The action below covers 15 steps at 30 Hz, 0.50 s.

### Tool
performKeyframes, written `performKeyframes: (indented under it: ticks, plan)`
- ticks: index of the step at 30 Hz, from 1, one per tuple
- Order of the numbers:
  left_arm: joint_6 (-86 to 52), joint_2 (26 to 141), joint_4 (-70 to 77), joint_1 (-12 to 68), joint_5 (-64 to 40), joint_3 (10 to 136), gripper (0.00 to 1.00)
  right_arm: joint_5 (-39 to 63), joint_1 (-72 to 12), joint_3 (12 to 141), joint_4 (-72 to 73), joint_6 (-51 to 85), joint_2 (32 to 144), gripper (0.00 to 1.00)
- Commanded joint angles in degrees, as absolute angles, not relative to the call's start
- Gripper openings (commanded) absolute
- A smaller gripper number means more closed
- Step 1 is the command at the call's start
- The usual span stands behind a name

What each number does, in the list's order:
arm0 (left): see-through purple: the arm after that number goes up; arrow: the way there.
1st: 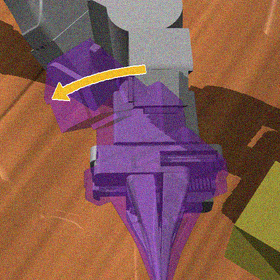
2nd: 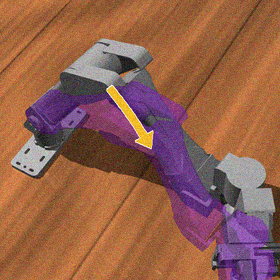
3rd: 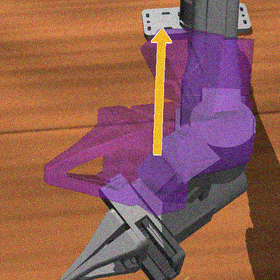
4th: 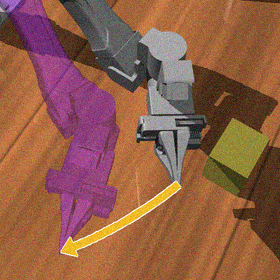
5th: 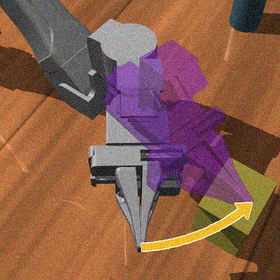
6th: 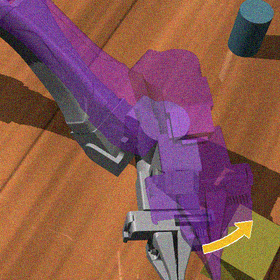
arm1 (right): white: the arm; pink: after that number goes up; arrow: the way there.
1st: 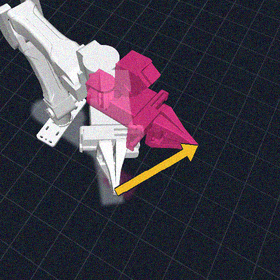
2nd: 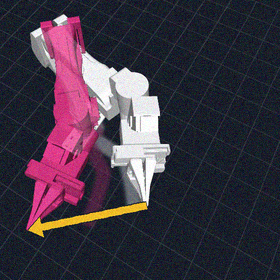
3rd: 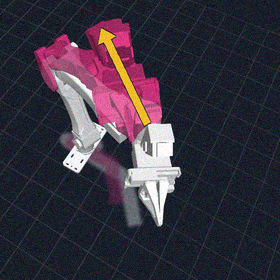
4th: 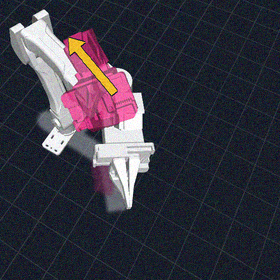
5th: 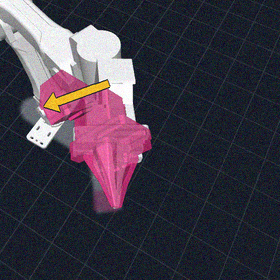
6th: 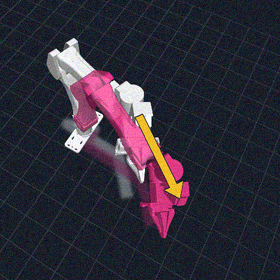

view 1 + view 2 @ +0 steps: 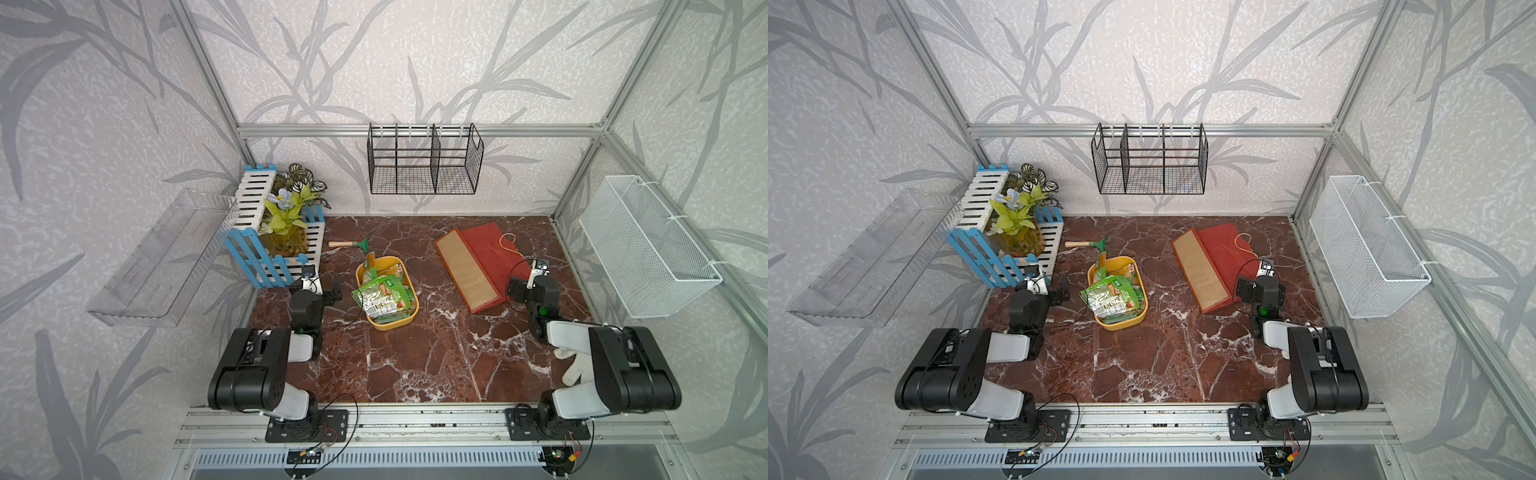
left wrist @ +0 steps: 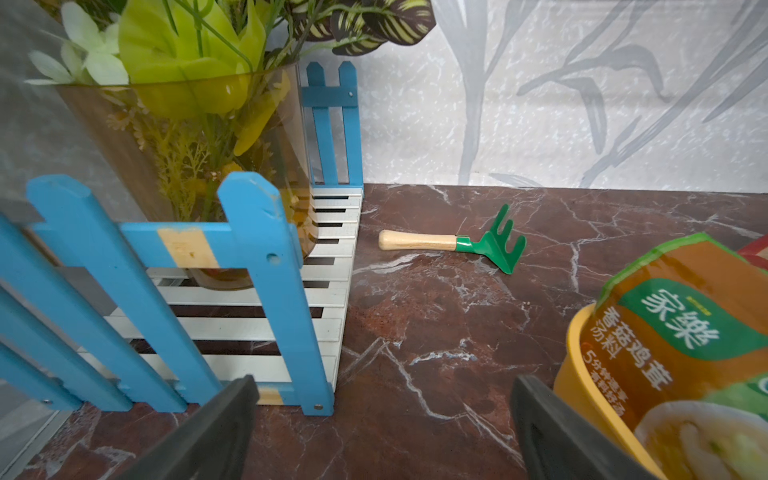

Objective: Place the condiment packets inside the bag
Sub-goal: Move the paper bag to the center of the board.

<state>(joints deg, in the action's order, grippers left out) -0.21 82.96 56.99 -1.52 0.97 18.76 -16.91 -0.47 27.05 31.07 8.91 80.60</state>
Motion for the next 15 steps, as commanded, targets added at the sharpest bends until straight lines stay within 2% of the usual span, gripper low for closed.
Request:
performKeyframes:
  ticks: [1,3,4,6,15]
  plan:
    - [-0.5,76.45,35.01,-4.21,-1.98,28.86,1.0,-26.65,0.14,36.56,7.16,22.35,72.92,0.99]
    - [-0.3,74.36,25.26,-7.06,-8.94,32.95,1.0,-26.67,1.53,39.5,0.04,33.82,72.08,0.99]
    - [0.05,73.53,21.45,-8.43,-12.09,34.53,1.0,-22.3,2.87,39.9,-0.14,34.85,71.97,0.99]
    - [1.55,72.23,15.33,-10.29,-16.82,36.44,1.0,-14.41,4.99,40.54,0.4,34.73,72.92,0.99]
    - [9.06,63.36,3.88,-12.12,-26.76,32.23,1.0,-8.94,6.15,55.3,-13.23,32.73,89.38,0.99]
